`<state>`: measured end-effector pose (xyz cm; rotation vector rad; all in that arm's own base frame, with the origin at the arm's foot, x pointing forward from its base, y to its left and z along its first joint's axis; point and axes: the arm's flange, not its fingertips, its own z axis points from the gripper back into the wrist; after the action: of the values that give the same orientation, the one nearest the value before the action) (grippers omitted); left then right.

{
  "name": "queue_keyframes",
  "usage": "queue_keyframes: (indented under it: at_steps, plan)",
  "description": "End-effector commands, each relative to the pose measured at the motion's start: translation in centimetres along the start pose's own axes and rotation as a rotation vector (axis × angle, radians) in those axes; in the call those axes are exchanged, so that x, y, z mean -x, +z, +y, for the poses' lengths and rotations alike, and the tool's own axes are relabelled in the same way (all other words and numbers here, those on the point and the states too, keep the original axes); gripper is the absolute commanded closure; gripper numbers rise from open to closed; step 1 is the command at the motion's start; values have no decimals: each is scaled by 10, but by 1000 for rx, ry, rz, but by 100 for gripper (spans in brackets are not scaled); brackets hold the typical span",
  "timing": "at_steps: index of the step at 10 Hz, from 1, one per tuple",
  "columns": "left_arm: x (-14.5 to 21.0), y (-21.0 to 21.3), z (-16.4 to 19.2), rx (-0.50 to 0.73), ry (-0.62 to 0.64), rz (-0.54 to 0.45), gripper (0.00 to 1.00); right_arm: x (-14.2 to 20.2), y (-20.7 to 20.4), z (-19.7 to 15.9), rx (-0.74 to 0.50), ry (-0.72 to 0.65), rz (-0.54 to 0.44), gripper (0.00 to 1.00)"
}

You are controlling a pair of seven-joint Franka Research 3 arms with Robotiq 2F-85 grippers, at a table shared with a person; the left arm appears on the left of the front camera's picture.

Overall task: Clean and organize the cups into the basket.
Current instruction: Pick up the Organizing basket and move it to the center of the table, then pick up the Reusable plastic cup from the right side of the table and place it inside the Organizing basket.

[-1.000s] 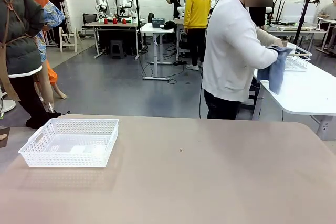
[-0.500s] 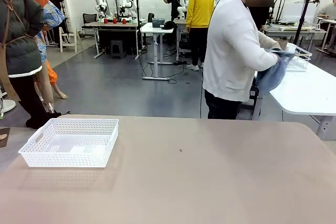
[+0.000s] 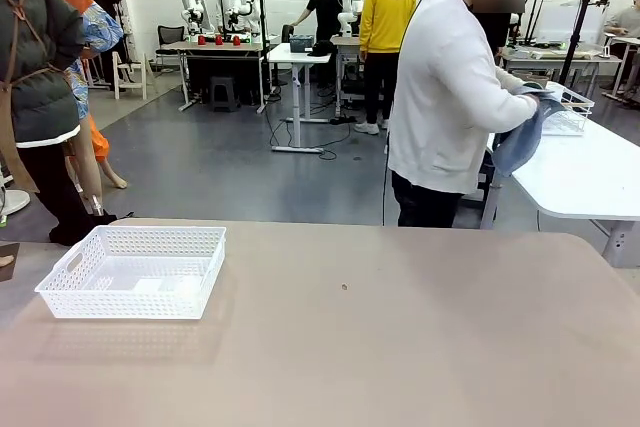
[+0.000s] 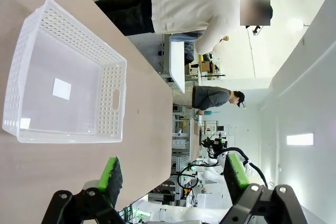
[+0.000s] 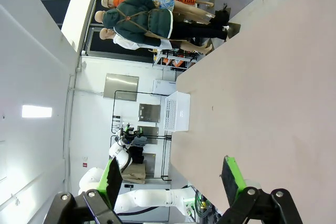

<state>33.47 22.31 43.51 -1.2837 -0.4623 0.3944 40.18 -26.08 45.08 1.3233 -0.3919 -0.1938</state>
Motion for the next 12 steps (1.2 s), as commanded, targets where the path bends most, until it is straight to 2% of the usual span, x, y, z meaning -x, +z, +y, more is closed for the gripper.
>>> queue_keyframes:
  at_steps: [1,12]
  plan:
    - [0,1,-1,11,-5,-2,0,0,1,0,-7,0,5,0]
    - [0,1,-1,11,-5,-2,0,0,1,0,-7,0,5,0]
